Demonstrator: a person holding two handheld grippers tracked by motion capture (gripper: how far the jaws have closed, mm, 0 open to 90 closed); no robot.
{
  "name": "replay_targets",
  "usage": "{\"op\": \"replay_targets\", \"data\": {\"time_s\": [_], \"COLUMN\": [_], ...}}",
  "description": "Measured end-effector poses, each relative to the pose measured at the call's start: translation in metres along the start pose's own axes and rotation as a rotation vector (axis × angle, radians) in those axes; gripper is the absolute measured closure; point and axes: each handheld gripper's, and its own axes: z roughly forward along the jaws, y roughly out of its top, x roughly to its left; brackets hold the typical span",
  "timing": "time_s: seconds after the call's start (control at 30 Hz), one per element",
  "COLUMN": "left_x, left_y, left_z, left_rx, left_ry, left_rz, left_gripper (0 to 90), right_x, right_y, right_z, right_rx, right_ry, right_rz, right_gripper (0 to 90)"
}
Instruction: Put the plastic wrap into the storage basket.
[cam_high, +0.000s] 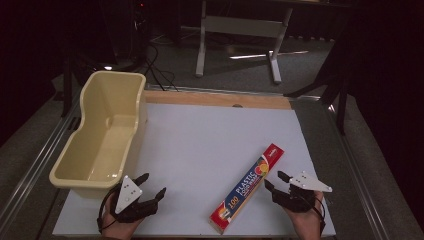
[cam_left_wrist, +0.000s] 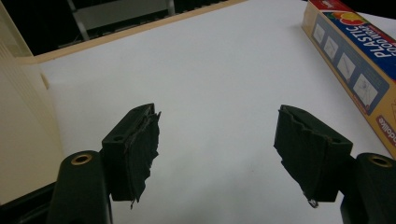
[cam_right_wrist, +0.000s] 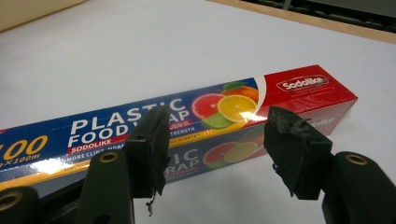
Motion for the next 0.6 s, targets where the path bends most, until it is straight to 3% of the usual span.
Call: {"op": "replay_targets", "data": {"time_s": [0.2,0.33,0.37,0.4,0.43,0.47,0.6], "left_x": [-0.002,-0.001,-0.001,-0.001,-0.002,-0.002,-0.003], "left_y": [0.0,0.0,0.0,0.0,0.0,0.0,-0.001], "left_z": [0.001,0.001,0.001,0.001,0.001,0.001,0.002], "left_rx": [0.001,-0.002,0.001,0.001,0.0,0.0,-0.001], "left_ry": [0.0,0.0,0.003,0.003,0.004,0.004,-0.001], "left_rz": [0.015,0.011,0.012,0.012,0.012,0.012,0.014], "left_gripper": [29.7,29.4,29.4,29.4,29.4,29.4,29.4], "right_x": [0.003,0.004,0.004,0.004,0.002,0.001,-0.004], "right_y": [0.0,0.001,0.0,0.0,-0.001,-0.002,-0.002], "right_z": [0.001,0.003,0.005,0.005,0.008,0.009,0.014], "right_rx": [0.007,0.021,0.039,0.039,0.065,0.074,0.106], "right_ry": [0.002,0.013,0.022,0.022,0.033,0.043,0.033], "right_rz": [-0.004,0.011,0.017,0.017,0.028,0.034,0.073], "right_gripper": [41.1,46.9,55.7,55.7,70.8,79.6,89.6]}}
